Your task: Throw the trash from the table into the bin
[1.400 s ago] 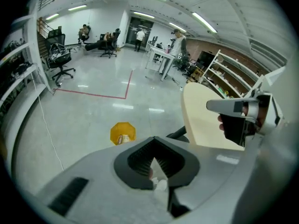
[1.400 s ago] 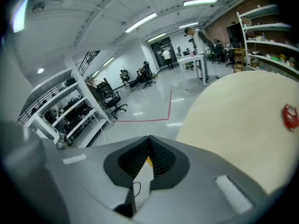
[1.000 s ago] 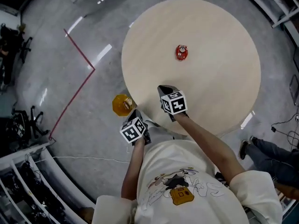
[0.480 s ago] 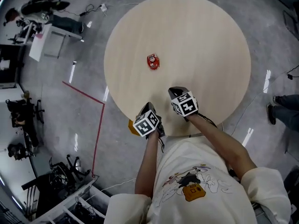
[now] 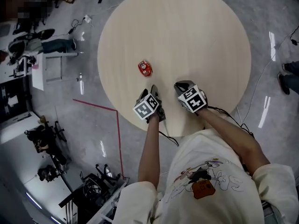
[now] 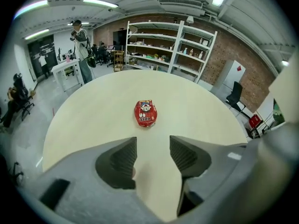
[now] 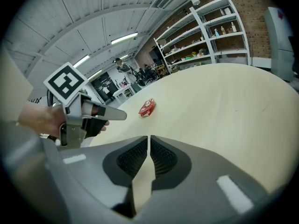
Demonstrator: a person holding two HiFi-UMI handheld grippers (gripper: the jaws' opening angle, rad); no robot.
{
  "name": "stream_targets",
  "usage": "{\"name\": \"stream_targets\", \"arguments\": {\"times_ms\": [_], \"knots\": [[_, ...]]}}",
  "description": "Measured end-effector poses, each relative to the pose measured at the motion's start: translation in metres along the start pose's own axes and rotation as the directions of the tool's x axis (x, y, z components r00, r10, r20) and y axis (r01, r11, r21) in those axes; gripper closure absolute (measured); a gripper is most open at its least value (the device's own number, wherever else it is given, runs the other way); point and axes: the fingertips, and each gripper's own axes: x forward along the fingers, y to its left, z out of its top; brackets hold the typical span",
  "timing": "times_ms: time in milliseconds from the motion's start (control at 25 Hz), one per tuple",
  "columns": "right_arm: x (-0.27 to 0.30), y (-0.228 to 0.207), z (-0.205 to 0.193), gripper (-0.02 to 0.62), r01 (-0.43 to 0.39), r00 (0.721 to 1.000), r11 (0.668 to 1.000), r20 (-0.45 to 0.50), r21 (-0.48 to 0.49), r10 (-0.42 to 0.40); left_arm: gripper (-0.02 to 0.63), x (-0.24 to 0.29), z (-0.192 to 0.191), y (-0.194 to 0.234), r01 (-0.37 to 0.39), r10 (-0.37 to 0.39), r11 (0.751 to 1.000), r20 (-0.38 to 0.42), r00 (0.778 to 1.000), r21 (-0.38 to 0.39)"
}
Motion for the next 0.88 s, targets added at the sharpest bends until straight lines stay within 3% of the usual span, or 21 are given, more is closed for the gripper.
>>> {"name": "stream_targets", "arguments": {"times_ms": [200, 560, 760, 880], "knots": [[0.005, -0.009, -0.001, 0.572, -0.022, 1.000, 1.000, -0.007, -0.008, 0.022, 0.312, 0.049, 0.028, 0.006, 0.029, -0.028, 0.999, -0.028, 0.999, 0.014], [0.011, -0.011, 0.005, 0.572, -0.070, 0.998, 0.997, -0.005, -0.015, 0.070, 0.288, 0.107, 0.064, 0.008, -0.039, 0.043, 0.998, -0.083, 0.996, 0.052], [0.017, -0.014, 0.017, 0.572, -0.068, 0.998, 0.998, 0.016, 0.011, 0.068, 0.288, 0.122, 0.064, 0.016, -0.074, 0.084, 0.994, -0.126, 0.989, 0.084], [0.016, -0.021, 0.010, 0.572, -0.059, 0.998, 0.998, 0.019, 0.018, 0.058, 0.349, 0.124, 0.058, 0.019, -0.100, 0.103, 0.994, -0.108, 0.989, 0.036]]}}
